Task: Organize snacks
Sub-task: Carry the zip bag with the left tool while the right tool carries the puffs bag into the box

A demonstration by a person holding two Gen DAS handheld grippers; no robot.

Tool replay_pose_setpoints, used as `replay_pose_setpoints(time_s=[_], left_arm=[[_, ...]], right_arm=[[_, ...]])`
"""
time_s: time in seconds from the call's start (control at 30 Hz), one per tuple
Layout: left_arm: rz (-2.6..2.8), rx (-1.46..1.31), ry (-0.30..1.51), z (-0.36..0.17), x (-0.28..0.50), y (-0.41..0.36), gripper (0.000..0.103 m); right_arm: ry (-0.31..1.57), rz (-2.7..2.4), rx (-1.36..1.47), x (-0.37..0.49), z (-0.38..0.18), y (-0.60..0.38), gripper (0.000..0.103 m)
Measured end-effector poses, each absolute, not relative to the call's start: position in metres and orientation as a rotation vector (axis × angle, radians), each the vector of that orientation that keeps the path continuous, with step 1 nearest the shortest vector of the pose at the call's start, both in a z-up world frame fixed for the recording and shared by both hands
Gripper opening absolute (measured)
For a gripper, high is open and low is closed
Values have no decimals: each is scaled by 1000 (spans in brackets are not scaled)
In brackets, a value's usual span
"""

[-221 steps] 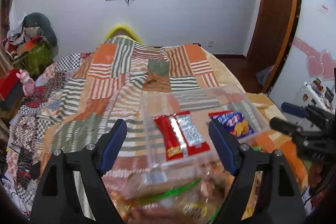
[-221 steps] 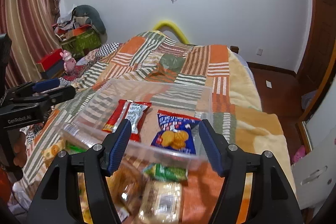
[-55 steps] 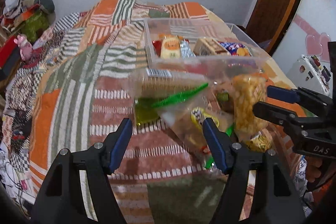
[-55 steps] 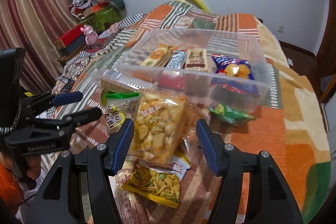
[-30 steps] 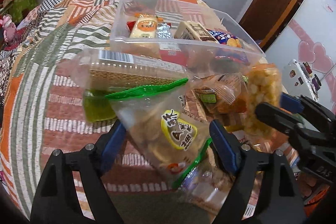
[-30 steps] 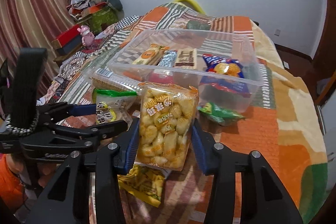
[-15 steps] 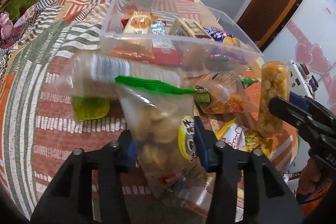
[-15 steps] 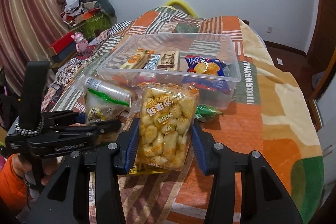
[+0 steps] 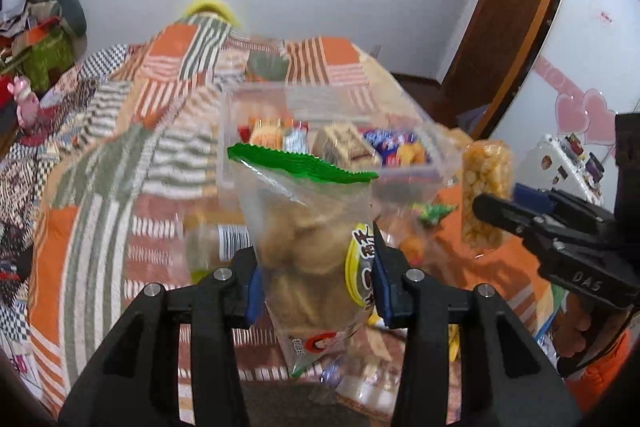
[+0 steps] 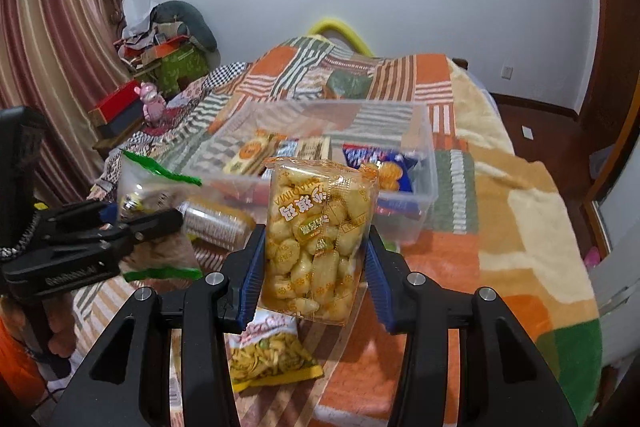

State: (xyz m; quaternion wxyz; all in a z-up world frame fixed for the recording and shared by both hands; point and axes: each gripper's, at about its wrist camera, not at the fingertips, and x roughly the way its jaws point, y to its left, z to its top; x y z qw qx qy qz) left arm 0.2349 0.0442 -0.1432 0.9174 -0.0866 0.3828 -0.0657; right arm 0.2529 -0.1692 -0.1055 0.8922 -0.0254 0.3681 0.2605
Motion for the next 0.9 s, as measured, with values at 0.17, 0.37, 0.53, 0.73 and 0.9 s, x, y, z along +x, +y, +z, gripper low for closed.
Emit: replay_pose_setpoints(time_s=[0.17,0.37,0.53,0.73,0.9], left_arm=[[-127,-177,736,-122,249,47,43],[-115,-157,696,-108,276,44,43],[-103,-151,703,-113,302,43,43],[-84,-147,758,-133,333,44,43],[-84,-146,814,-153,355,43,43]], right_arm=[[729,525,-48,269,-94,-169,43],[700,510,-49,290,-85,-165,43],[712,510,-50,310,-90,-160,43],[760,517,-61,333,-107,-150,43],[815,536,-47,353,-119,-146,43]])
